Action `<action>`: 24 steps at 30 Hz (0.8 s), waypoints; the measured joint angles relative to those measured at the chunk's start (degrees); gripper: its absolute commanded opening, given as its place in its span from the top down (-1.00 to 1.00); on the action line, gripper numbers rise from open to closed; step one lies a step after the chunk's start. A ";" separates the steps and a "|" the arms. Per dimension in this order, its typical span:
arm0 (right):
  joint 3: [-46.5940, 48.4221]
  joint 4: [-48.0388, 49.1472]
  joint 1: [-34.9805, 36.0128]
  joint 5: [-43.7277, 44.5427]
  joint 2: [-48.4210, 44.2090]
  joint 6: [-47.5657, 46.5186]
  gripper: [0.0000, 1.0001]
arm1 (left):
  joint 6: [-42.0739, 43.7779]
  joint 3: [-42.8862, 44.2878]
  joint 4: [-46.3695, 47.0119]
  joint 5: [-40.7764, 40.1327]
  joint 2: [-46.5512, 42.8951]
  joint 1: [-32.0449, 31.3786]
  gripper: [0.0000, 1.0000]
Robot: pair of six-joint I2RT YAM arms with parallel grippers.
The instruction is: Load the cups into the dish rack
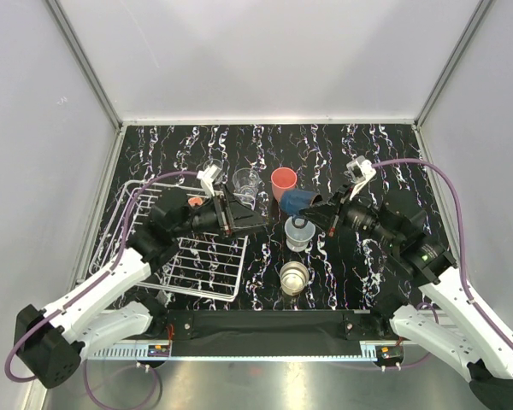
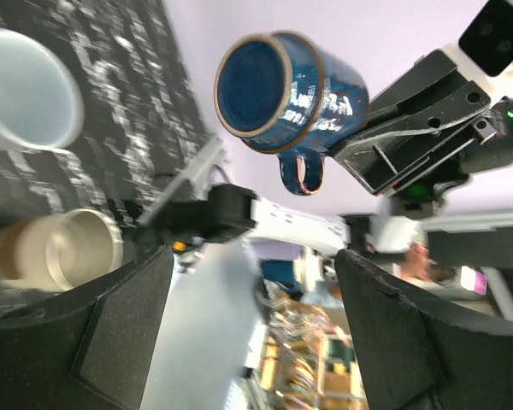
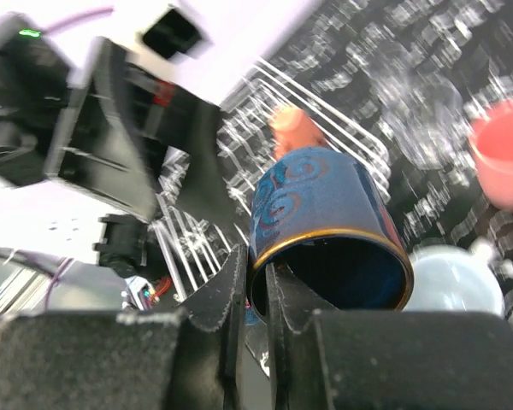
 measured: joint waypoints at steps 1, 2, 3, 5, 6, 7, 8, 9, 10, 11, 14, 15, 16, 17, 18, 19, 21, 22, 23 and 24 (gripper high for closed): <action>0.00 1.70 0.00 -1.33 0.00 -0.59 1.00 | -1.46 -0.11 1.38 0.20 0.37 -0.63 -0.64; 0.00 3.48 0.00 -2.67 0.04 -0.81 1.00 | -2.97 -0.15 3.04 0.22 0.68 -1.33 -0.64; 0.00 5.42 0.00 -3.82 0.13 -0.85 1.00 | -4.09 -0.20 4.37 0.20 0.85 -1.79 -0.63; -0.11 9.05 0.02 -5.62 0.26 -0.68 1.00 | -6.60 -0.22 7.93 0.11 1.22 -2.89 -0.61; -0.22 11.15 0.02 -6.23 0.28 -0.39 1.00 | -7.65 -0.22 9.68 -0.09 1.42 -3.37 -0.60; -0.55 13.27 0.02 -6.91 0.26 -0.11 1.00 | -8.52 -0.22 11.21 -0.35 1.68 -3.87 -0.57; -1.05 15.58 0.02 -7.32 0.17 0.35 1.00 | -9.33 -0.22 12.57 -0.85 2.01 -4.52 -0.55; -1.64 17.77 0.02 -7.85 0.13 1.03 1.00 | -9.94 -0.22 13.73 -1.40 2.40 -5.11 -0.53; -2.05 19.17 0.02 -8.09 0.11 1.44 1.00 | -10.47 -0.22 14.53 -1.75 2.73 -5.62 -0.50; -2.58 20.65 0.02 -8.39 0.13 1.92 1.00 | -11.23 -0.22 15.78 -2.29 3.21 -6.47 -0.48; -3.58 23.61 0.02 -8.98 0.44 3.34 1.00 | -13.46 -0.22 20.11 -4.20 5.01 -8.63 -0.43; -3.74 24.33 0.02 -9.14 0.68 3.85 1.00 | -13.94 -0.22 21.38 -4.74 5.64 -9.27 -0.41; -3.89 24.90 0.02 -9.35 0.81 4.15 1.00 | -14.34 -0.20 22.36 -5.29 6.23 -9.92 -0.40; -4.13 25.68 0.02 -9.51 0.92 4.61 1.00 | -14.49 -0.20 23.21 -5.86 6.88 -10.60 -0.39; -4.44 26.25 0.02 -9.57 0.92 4.92 1.00 | -14.64 -0.11 23.78 -6.27 7.37 -11.10 -0.36; -4.68 26.80 0.02 -9.62 0.87 5.29 1.00 | -14.78 -0.04 24.30 -6.80 8.00 -11.65 -0.35; -5.20 27.91 0.02 -9.84 0.87 5.88 1.00 | -15.10 0.09 24.87 -7.69 9.11 -12.50 -0.15; -5.46 28.17 0.00 -9.84 0.81 5.97 1.00 | -15.52 0.20 25.42 -8.00 9.55 -12.81 -0.01; -5.77 28.33 0.00 -9.79 0.74 6.16 1.00 | -15.76 0.35 26.16 -8.37 9.81 -13.03 0.09; -6.10 28.41 -0.02 -9.81 0.70 6.40 1.00 | -15.93 0.48 26.69 -8.76 9.92 -13.16 0.17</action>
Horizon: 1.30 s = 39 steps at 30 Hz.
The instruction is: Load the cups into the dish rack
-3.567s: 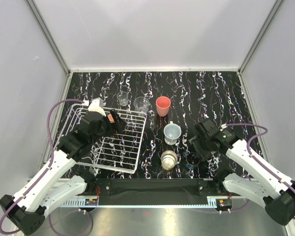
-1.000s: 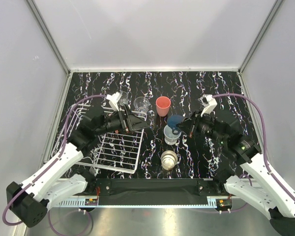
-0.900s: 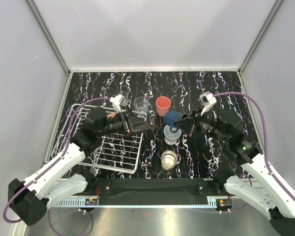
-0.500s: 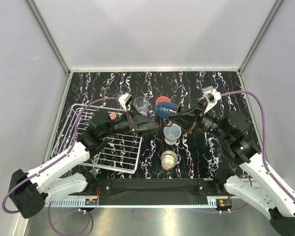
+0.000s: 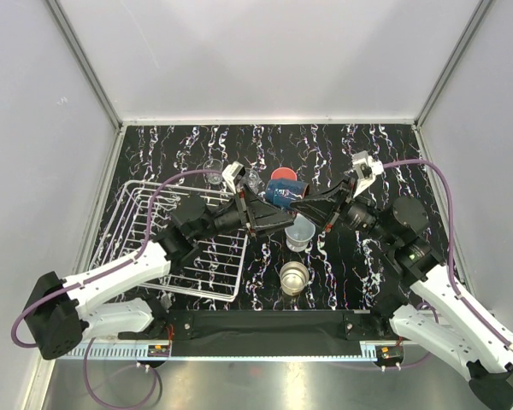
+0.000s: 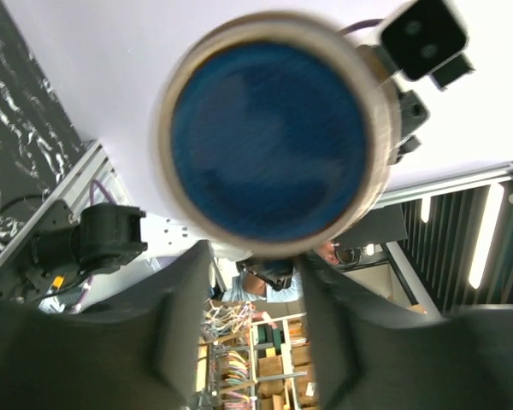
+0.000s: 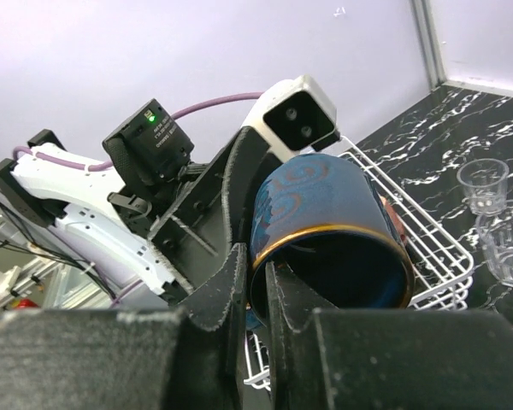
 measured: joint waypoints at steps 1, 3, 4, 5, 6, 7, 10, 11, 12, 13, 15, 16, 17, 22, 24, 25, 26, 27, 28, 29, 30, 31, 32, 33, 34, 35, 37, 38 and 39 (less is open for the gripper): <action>-0.26 0.15 0.02 -0.11 -0.04 0.09 1.00 | -0.02 0.20 0.33 -0.42 0.04 -0.13 0.17; -0.70 0.42 0.02 -0.50 -0.28 0.20 1.00 | 0.00 0.52 0.68 -1.27 0.13 -0.31 0.16; -0.83 0.61 0.02 -0.81 -0.42 0.20 1.00 | 0.00 0.79 0.74 -1.75 0.28 -0.42 0.15; -0.96 0.98 0.02 -1.14 -0.59 0.13 1.00 | -0.02 1.09 0.66 -1.95 0.48 -0.48 0.15; -1.01 1.25 0.02 -1.22 -0.70 0.13 1.00 | 0.00 1.42 0.61 -2.14 0.70 -0.52 0.15; -1.07 1.64 0.02 -1.36 -0.83 0.13 1.00 | 0.00 1.79 0.50 -2.25 0.83 -0.61 0.15; -1.31 3.26 0.00 -1.68 -0.96 0.07 1.00 | 0.00 2.54 0.17 -2.69 0.94 -0.72 0.15; -1.40 3.76 0.00 -1.68 -0.96 0.04 1.00 | 0.00 2.73 0.15 -2.86 0.94 -0.76 0.15; -1.51 4.15 0.00 -1.70 -0.96 0.00 1.00 | 0.02 2.86 0.11 -3.02 0.94 -0.79 0.16; -1.57 4.46 -0.02 -1.75 -0.96 -0.07 1.00 | 0.02 2.89 0.13 -3.17 0.94 -0.81 0.23; -1.86 4.98 -0.07 -1.86 -0.96 -0.20 1.00 | 0.02 2.89 0.09 -3.37 0.92 -0.87 0.29; -1.97 5.09 -0.09 -1.92 -0.96 -0.24 1.00 | 0.02 2.89 -0.09 -3.48 0.92 -0.94 0.32; -2.08 5.25 -0.09 -1.95 -0.96 -0.31 1.00 | 0.02 2.91 -0.26 -3.58 0.87 -0.98 0.43; -2.82 6.40 -0.20 -1.92 -0.98 -0.79 1.00 | -0.07 2.91 -1.07 -4.46 0.20 -1.18 0.83; -2.82 6.67 -0.20 -1.95 -0.98 -0.83 1.00 | 0.07 3.04 -1.16 -4.63 0.15 -1.25 1.00; -2.84 6.69 -0.20 -1.92 -0.98 -0.83 1.00 | 0.11 3.19 -1.42 -4.68 0.15 -1.25 1.00; -2.84 6.69 -0.22 -1.90 -0.96 -0.83 1.00 | 0.22 3.28 -1.60 -4.68 0.15 -1.25 1.00; -2.82 6.67 -0.26 -1.90 -0.96 -0.85 1.00 | 0.35 3.41 -1.92 -4.68 0.15 -1.27 1.00; -2.82 6.64 -0.28 -1.84 -0.96 -0.85 0.89 | 0.57 3.58 -2.29 -4.76 0.15 -1.27 1.00; -2.82 6.54 -0.31 -1.64 -0.96 -0.87 0.69 | 0.87 3.69 -2.75 -4.92 0.11 -1.27 1.00; -2.82 6.08 -0.31 -1.44 -0.96 -0.96 0.39 | 1.38 3.89 -3.63 -5.11 -0.09 -1.27 1.00; -2.82 5.38 -0.31 -1.33 -0.96 -0.94 0.28 | 2.10 3.98 -4.76 -5.51 -0.44 -1.31 1.00; -2.80 4.46 -0.28 -1.44 -0.98 -1.11 0.14 | 3.21 4.04 -6.47 -6.32 -0.96 -1.31 1.00; -2.64 3.15 -0.22 -1.36 -1.01 -1.20 -0.04 | 4.44 4.26 -8.79 -7.13 -1.53 -1.31 1.00; -2.51 1.88 -0.09 -1.25 -1.03 -1.38 -0.26 | 5.75 4.35 -11.19 -8.17 -2.21 -1.29 1.00; -2.45 0.85 -0.09 -0.83 -1.03 -1.51 -0.37 | 7.56 4.39 -13.90 -9.25 -2.99 -1.29 1.00; -2.25 -1.51 0.00 0.68 -1.18 -2.08 -0.53 | 10.58 5.03 -19.69 -11.15 -4.39 -1.22 1.00; -2.21 -2.40 0.02 1.44 -1.27 -2.32 -0.56 | 12.59 5.73 -23.17 -12.28 -5.09 -1.18 1.00; -2.12 -3.61 0.02 2.58 -1.36 -2.36 -0.58 | 14.58 6.36 -26.27 -13.64 -5.77 -1.16 1.00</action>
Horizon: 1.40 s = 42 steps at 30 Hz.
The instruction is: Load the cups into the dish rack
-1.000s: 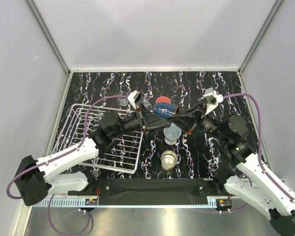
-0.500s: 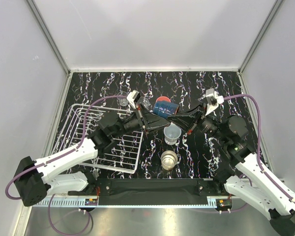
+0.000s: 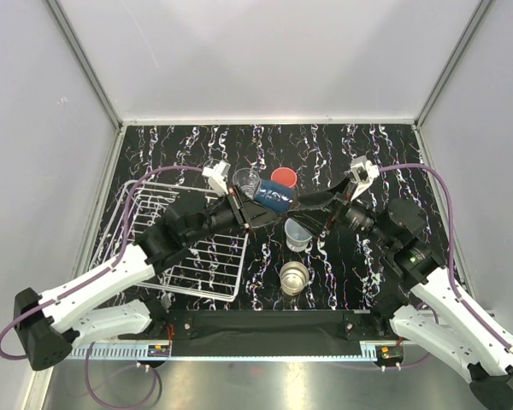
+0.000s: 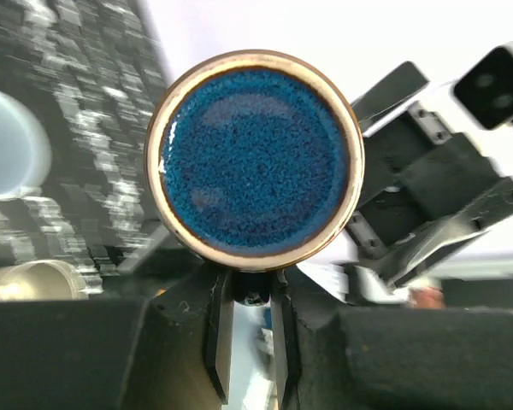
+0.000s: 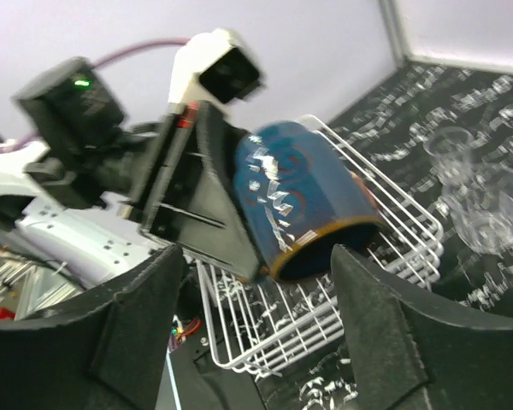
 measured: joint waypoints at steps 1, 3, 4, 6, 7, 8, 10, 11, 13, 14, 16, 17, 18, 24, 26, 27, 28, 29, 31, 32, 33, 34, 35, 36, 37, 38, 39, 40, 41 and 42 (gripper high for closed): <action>0.15 -1.38 0.00 1.18 -0.09 0.07 -0.60 | 1.81 0.68 -2.86 -1.27 -0.79 0.02 1.00; 0.48 -4.24 0.00 4.07 -0.11 0.13 -0.68 | 6.03 1.92 -9.01 -5.09 -2.82 0.02 1.00; 0.85 -6.58 0.00 6.03 -0.13 0.20 -0.68 | 7.91 2.49 -11.85 -6.99 -3.89 0.02 1.00; 1.64 -11.37 0.02 10.14 -0.24 0.48 -0.69 | 11.41 3.45 -16.55 -10.99 -5.57 0.02 1.00; 2.10 -14.16 0.04 12.72 -0.39 0.70 -0.71 | 13.29 3.93 -19.08 -13.31 -6.36 0.02 1.00; 2.60 -17.16 0.04 15.52 -0.57 0.90 -0.72 | 15.08 4.39 -21.68 -15.76 -6.93 0.02 1.00; 3.72 -23.08 0.04 20.85 -1.03 1.25 -0.72 | 18.21 5.05 -26.18 -20.76 -7.48 0.04 1.00; 4.24 -25.83 0.04 23.30 -1.36 1.40 -0.73 | 19.61 5.22 -28.09 -23.39 -7.48 0.11 1.00; 5.33 -30.60 0.04 27.15 -2.12 1.49 -0.75 | 21.86 5.25 -31.45 -27.89 -7.10 0.13 1.00; 5.66 -31.89 0.04 28.24 -2.49 1.53 -0.75 | 22.77 5.22 -32.98 -30.01 -6.69 0.15 1.00; 6.43 -34.75 0.04 30.21 -3.58 1.70 -0.78 | 24.26 5.09 -34.93 -33.86 -5.31 0.17 1.00; 6.58 -35.34 0.04 30.64 -3.91 1.75 -0.79 | 24.87 4.66 -35.06 -35.56 -4.48 0.20 1.00; 6.86 -36.33 0.04 30.93 -4.26 1.90 -0.79 | 25.40 3.93 -34.88 -37.00 -3.58 0.20 1.00; 8.20 -39.78 0.04 31.56 -3.39 2.75 -0.79 | 26.93 -0.04 -33.83 -41.40 3.23 0.20 1.00; 8.20 -41.20 0.04 31.56 -2.16 3.19 -0.79 | 26.91 -0.37 -33.92 -42.29 6.01 0.20 1.00; 8.22 -41.81 0.04 31.54 -1.44 3.45 -0.79 | 26.88 -0.50 -33.70 -42.73 7.08 0.20 1.00; 8.20 -42.47 0.04 31.50 -0.76 3.67 -0.79 | 26.86 -0.79 -33.31 -43.30 8.13 0.20 1.00; 8.22 -43.10 0.04 31.45 -0.11 3.87 -0.79 | 26.84 -1.14 -32.81 -43.74 8.87 0.20 1.00; 8.22 -44.22 0.04 31.34 1.03 4.22 -0.79 | 26.75 -1.53 -32.33 -44.39 10.23 0.20 1.00; 8.22 -44.61 0.04 31.32 1.57 4.28 -0.79 | 26.69 -1.70 -32.00 -44.72 10.78 0.20 1.00; 8.22 -45.05 0.04 31.32 1.99 4.39 -0.79 | 26.64 -1.84 -31.58 -45.07 11.28 0.20 1.00; 8.22 -45.46 0.04 31.32 2.10 4.48 -0.79 | 26.56 -1.88 -31.26 -45.46 12.00 0.20 1.00; 8.22 -45.72 0.04 31.30 2.03 4.52 -0.80 | 26.51 -1.92 -30.82 -45.83 12.79 0.20 1.00; 8.22 -45.86 0.04 31.28 1.90 4.55 -0.80 | 26.49 -1.92 -30.49 -46.23 13.55 0.20 1.00; 8.22 -45.94 0.04 31.23 1.70 4.55 -0.80 | 26.49 -1.92 -30.10 -46.51 14.38 0.20 1.00; 8.22 -46.05 0.04 31.17 1.51 4.57 -0.80 | 26.49 -1.95 -29.68 -46.77 15.17 0.20 1.00; 8.22 -46.21 0.04 31.10 1.36 4.55 -0.80 | 26.49 -1.95 -29.27 -46.97 15.98 0.20 1.00; 8.22 -46.31 0.04 30.93 1.20 4.55 -0.80 | 26.51 -1.95 -28.79 -47.21 16.83 0.20 1.00; 8.22 -46.40 0.04 30.84 1.14 4.55 -0.80 | 26.49 -1.95 -28.30 -47.45 17.73 0.20 1.00; 8.22 -46.56 0.04 30.75 1.14 4.55 -0.80 | 26.49 -1.95 -27.98 -47.74 18.60 0.20 1.00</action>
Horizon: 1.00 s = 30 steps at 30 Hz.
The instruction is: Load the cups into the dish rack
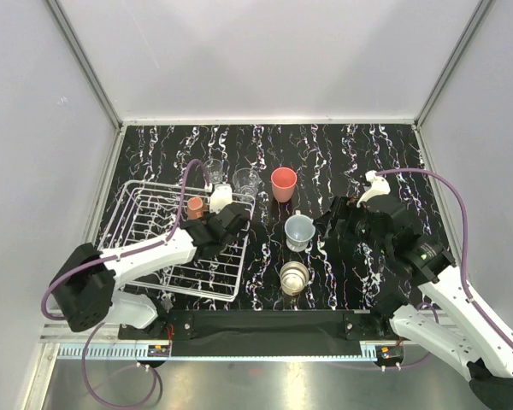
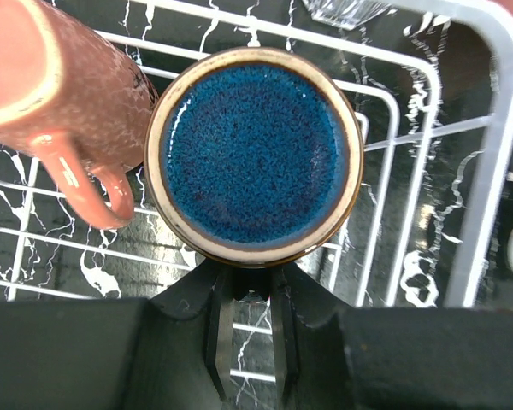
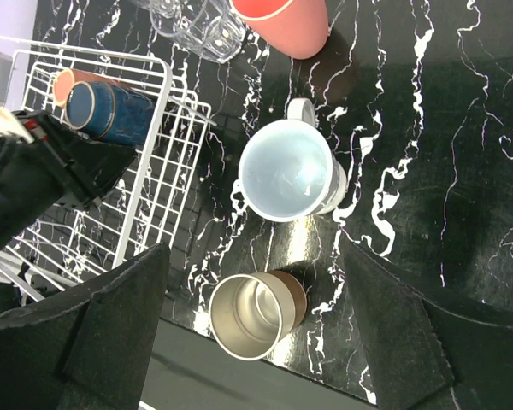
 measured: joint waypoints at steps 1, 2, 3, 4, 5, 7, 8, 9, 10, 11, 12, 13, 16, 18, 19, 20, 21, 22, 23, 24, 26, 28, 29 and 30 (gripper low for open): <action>0.00 -0.11 0.00 -0.02 0.02 0.00 -0.80 | 0.00 0.00 0.24 -0.20 0.79 0.00 1.00; 0.00 -0.24 0.00 -0.02 0.07 0.02 -0.80 | -0.02 0.00 0.44 -0.33 1.66 0.15 1.00; 0.02 -0.31 0.00 -0.02 0.15 0.02 -0.80 | -0.04 0.00 0.57 -0.44 2.40 0.28 1.00; 0.02 -0.39 0.00 -0.07 0.24 0.07 -0.80 | -0.04 0.00 0.72 -0.48 3.30 0.39 1.00; 0.02 -0.48 0.00 -0.07 0.33 0.09 -0.80 | -0.04 0.02 0.81 -0.55 3.89 0.52 1.00; 0.02 -0.66 0.00 -0.15 0.59 0.13 -0.80 | -0.07 0.02 1.07 -0.66 5.22 0.87 1.00; 0.02 -0.66 0.00 -0.28 0.83 0.15 -0.80 | -0.07 0.02 1.11 -0.68 5.92 1.20 1.00; 0.02 -0.63 0.00 -0.35 1.11 0.20 -0.80 | -0.07 0.02 1.16 -0.68 6.45 1.51 1.00; 0.02 -0.63 0.00 -0.42 1.46 0.22 -0.80 | -0.04 0.02 1.18 -0.68 6.80 1.75 1.00; 0.02 -0.63 0.00 -0.48 1.97 0.28 -0.80 | -0.04 0.02 1.22 -0.68 7.21 2.14 1.00; 0.02 -0.63 0.00 -0.55 2.60 0.33 -0.80 | -0.02 0.02 1.31 -0.68 7.58 2.51 1.00; 0.02 -0.63 0.00 -0.68 3.10 0.35 -0.80 | 0.00 0.02 1.38 -0.70 7.76 2.75 1.00; 0.02 -0.61 0.00 -1.62 4.55 0.55 -0.80 | 0.09 0.02 1.60 -0.70 8.31 3.69 1.00; 0.02 -0.55 0.00 -1.99 5.03 0.61 -0.80 | 0.13 0.04 1.86 -0.70 8.68 4.09 1.00; 0.02 -0.52 0.00 -2.05 5.18 0.68 -0.80 | 0.13 0.04 2.21 -0.72 8.85 4.20 1.00; 0.02 -0.48 0.00 -2.27 5.31 0.79 -0.80 | 0.15 0.04 2.58 -0.70 8.94 4.35 1.00; 0.02 -0.33 0.00 -2.56 5.44 0.83 -0.80 | 0.15 0.04 2.84 -0.70 9.03 4.42 0.98; 0.02 -0.11 0.00 -2.89 5.64 0.96 -0.80 | 0.15 0.04 3.06 -0.68 9.22 4.44 0.92; 0.02 0.07 0.02 -3.15 5.86 1.07 -0.80 | 0.15 0.09 3.26 -0.70 9.38 4.44 0.68; 0.02 0.11 0.00 -3.37 6.10 1.22 -0.80 | 0.15 0.20 3.50 -0.68 9.57 4.48 0.54; 0.02 0.17 0.00 -3.80 6.75 1.49 -0.80 | 0.24 0.28 3.93 -0.66 9.84 4.48 0.32; 0.02 0.20 0.00 -4.37 7.65 1.70 -0.80 | 0.39 0.28 4.09 -0.59 9.97 4.48 0.14; 0.02 0.22 0.00 -4.46 8.07 1.75 -0.80 | 0.22 0.28 4.13 -0.55 9.97 4.48 0.09; 0.02 0.22 0.00 -4.57 8.63 1.81 -0.80 | 0.24 0.28 4.15 -0.52 9.97 4.48 0.01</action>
